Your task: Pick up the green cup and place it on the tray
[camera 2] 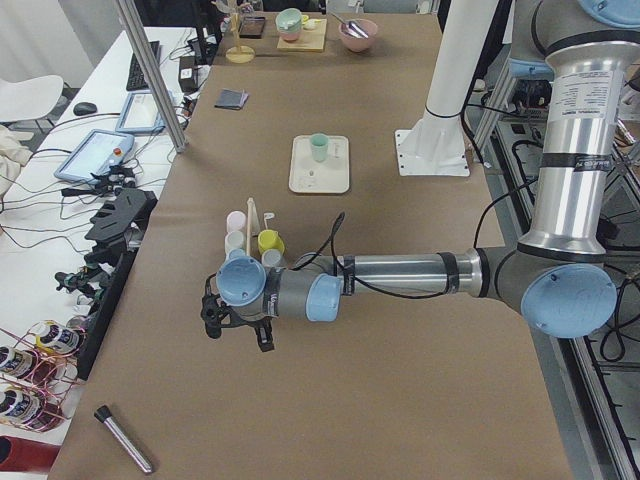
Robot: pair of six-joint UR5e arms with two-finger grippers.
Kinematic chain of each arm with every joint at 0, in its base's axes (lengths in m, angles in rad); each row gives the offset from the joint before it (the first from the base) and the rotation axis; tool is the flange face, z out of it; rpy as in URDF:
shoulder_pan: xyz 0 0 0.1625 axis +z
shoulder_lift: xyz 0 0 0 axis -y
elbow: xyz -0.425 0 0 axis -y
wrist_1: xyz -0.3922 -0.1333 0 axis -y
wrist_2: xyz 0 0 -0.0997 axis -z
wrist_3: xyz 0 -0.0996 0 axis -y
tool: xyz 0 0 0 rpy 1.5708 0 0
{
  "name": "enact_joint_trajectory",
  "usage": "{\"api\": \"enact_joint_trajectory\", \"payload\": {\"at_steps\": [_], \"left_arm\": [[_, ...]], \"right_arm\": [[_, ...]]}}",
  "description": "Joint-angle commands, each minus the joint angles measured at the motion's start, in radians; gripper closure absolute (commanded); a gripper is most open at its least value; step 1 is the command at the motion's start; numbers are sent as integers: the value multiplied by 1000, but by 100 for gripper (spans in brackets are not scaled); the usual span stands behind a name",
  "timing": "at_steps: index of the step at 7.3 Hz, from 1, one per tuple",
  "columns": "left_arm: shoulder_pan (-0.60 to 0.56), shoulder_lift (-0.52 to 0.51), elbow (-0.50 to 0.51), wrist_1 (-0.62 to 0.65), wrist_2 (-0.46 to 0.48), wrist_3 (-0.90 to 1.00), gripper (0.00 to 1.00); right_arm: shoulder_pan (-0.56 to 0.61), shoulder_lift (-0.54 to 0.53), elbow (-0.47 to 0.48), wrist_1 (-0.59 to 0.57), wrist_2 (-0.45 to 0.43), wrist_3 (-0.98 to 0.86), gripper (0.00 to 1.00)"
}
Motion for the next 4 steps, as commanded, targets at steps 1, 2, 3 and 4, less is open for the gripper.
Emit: {"api": "enact_joint_trajectory", "payload": {"at_steps": [1,2,3,4], "left_arm": [[15,2,-41,72,107,12,2],[18,8,-102,153,136,12,2],[18,17,-141,182,164,13,2],[18,17,-130,183,163,41,2]], "right_arm": [[3,0,3,-10,5,9,0],[3,0,-3,-6,13,10,0],[3,2,-7,-3,11,10,0],[3,2,-7,-5,13,9,0]]}}
